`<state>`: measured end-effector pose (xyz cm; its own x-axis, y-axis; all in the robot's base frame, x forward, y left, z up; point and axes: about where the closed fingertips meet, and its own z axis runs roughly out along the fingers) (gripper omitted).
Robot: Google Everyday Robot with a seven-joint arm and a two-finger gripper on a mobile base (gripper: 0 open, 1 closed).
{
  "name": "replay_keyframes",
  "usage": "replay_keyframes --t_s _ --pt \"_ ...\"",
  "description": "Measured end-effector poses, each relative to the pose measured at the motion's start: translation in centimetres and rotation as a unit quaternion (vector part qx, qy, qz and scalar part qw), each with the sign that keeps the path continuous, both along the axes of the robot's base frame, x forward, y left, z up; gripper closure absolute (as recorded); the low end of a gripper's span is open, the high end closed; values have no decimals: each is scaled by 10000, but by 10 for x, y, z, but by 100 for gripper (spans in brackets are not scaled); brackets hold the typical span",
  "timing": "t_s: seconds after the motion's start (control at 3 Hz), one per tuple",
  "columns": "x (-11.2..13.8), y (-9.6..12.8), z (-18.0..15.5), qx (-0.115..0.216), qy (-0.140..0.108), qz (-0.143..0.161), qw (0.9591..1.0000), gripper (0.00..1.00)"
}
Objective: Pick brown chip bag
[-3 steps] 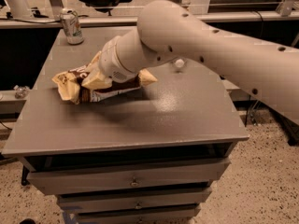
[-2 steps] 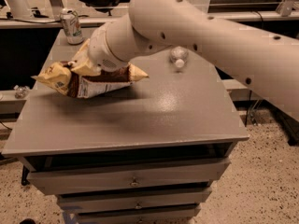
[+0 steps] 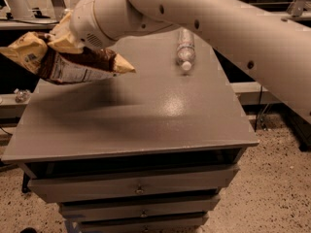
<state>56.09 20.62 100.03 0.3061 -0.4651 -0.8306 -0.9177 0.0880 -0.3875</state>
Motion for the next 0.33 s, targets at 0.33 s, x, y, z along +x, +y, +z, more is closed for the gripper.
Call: replay_keyframes --t_s 0.33 --pt "0 1 4 37 -9 3 10000 100"
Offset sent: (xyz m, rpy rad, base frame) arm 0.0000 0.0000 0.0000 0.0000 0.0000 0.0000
